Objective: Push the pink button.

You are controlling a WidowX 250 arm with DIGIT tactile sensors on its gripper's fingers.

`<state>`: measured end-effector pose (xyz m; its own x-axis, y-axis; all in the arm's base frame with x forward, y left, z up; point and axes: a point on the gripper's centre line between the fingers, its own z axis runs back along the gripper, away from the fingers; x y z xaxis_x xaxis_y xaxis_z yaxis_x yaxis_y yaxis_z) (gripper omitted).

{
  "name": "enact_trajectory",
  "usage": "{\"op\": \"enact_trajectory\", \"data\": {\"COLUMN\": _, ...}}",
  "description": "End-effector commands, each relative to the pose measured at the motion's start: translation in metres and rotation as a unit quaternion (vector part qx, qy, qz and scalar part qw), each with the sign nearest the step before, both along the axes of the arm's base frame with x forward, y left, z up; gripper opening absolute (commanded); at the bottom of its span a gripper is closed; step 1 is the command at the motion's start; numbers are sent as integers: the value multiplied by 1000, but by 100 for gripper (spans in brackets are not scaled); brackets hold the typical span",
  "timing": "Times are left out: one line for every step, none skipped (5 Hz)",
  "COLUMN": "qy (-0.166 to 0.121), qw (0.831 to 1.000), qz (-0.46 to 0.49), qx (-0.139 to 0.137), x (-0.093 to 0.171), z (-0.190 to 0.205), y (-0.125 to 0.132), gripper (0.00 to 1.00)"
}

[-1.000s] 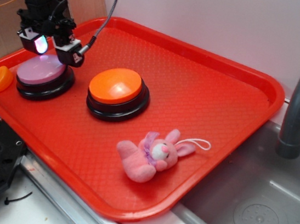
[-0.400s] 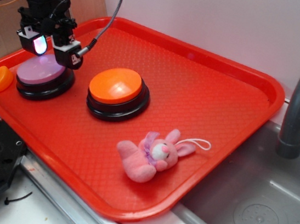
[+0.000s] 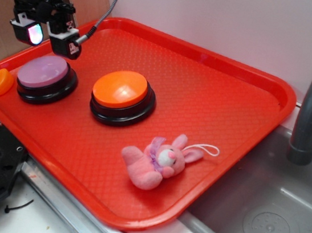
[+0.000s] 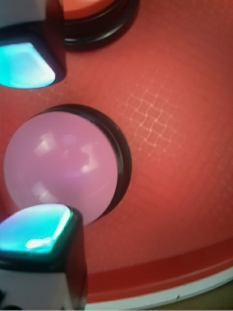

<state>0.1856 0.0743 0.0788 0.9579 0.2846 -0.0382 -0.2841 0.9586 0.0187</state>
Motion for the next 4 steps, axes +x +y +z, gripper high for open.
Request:
{"op": "enact_trajectory", "data": {"qy": -40, "qw": 999, "qz": -5, "qx": 9, "x": 8, "z": 25, "y": 2, "gripper": 100}}
{"op": "enact_trajectory", "data": {"qy": -44, "qw": 999, "qz": -3, "qx": 8, "x": 7, "z": 31, "y": 2, "gripper": 100}}
{"op": "enact_trajectory", "data": {"qy": -46, "qw": 999, "qz": -6, "qx": 12, "x": 7, "z": 37, "y": 1, "gripper": 100}}
{"op": "enact_trajectory", "data": {"qy": -48, "qw": 999, "qz": -9, "qx": 16, "x": 7, "z": 42, "y": 0, "gripper": 100}}
